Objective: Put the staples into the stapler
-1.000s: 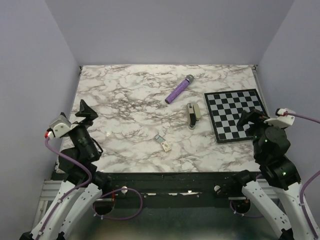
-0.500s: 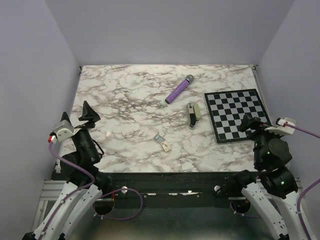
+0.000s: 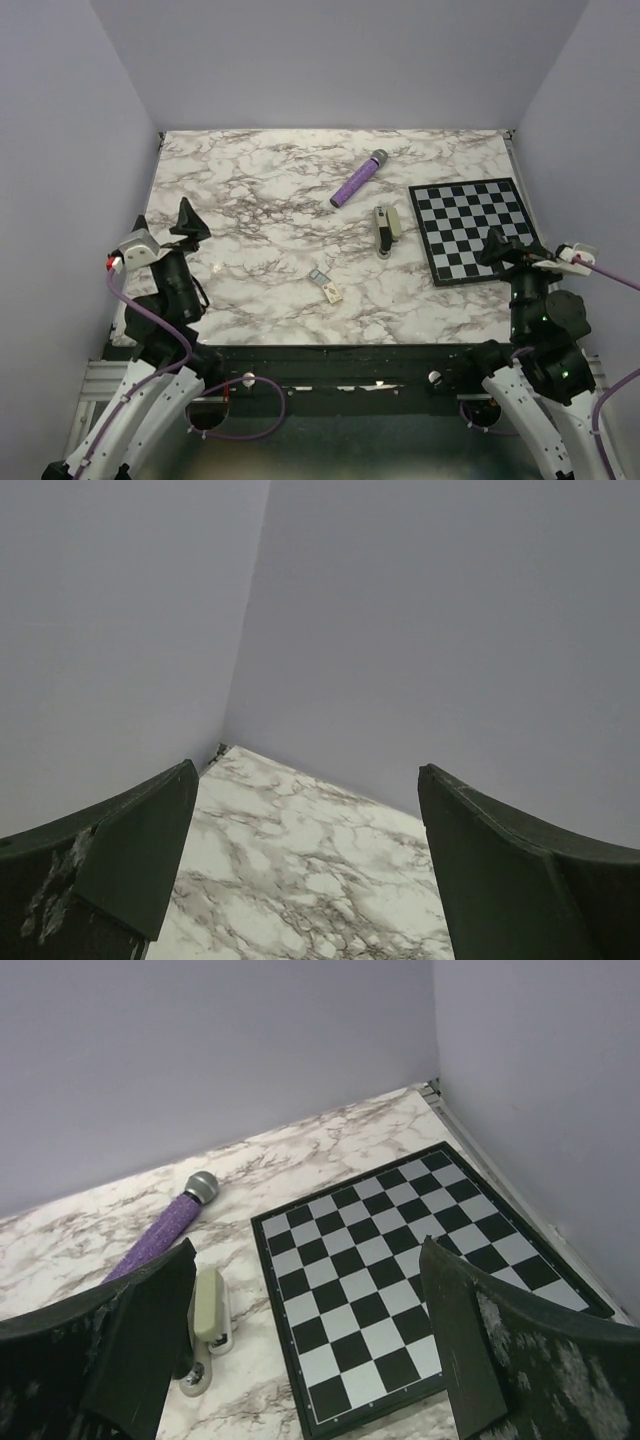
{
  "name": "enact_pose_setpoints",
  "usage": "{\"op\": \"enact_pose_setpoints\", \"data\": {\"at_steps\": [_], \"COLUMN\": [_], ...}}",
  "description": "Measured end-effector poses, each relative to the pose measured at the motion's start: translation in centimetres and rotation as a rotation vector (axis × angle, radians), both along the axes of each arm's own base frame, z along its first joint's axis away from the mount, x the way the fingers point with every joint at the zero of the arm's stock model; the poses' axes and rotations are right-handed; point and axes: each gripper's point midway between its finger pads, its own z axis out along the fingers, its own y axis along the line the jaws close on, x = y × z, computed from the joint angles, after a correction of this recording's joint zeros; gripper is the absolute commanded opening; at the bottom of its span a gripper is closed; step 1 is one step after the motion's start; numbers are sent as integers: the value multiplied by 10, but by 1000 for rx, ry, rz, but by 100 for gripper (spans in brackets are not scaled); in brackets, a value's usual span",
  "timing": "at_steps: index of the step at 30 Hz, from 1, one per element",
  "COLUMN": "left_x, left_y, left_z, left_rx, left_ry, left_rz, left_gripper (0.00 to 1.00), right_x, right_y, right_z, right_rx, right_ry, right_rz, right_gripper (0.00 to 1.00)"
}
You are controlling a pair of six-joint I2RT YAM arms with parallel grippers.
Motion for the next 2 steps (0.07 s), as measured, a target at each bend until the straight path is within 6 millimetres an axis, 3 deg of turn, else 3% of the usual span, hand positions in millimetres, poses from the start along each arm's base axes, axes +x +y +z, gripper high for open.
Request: {"op": "enact_pose_setpoints", "data": {"at_steps": [2], "left_x": [3], "left_y": [-2], "left_z": [0], "left_rx": [4], "left_ry": [15], "left_rz": [-4], "left_gripper": [99], "right_x": [0], "right_y": [1], "right_z": [1], "right_rx": [0], "right_ry": [-6], "right_rz": [7], "right_gripper": [100]}}
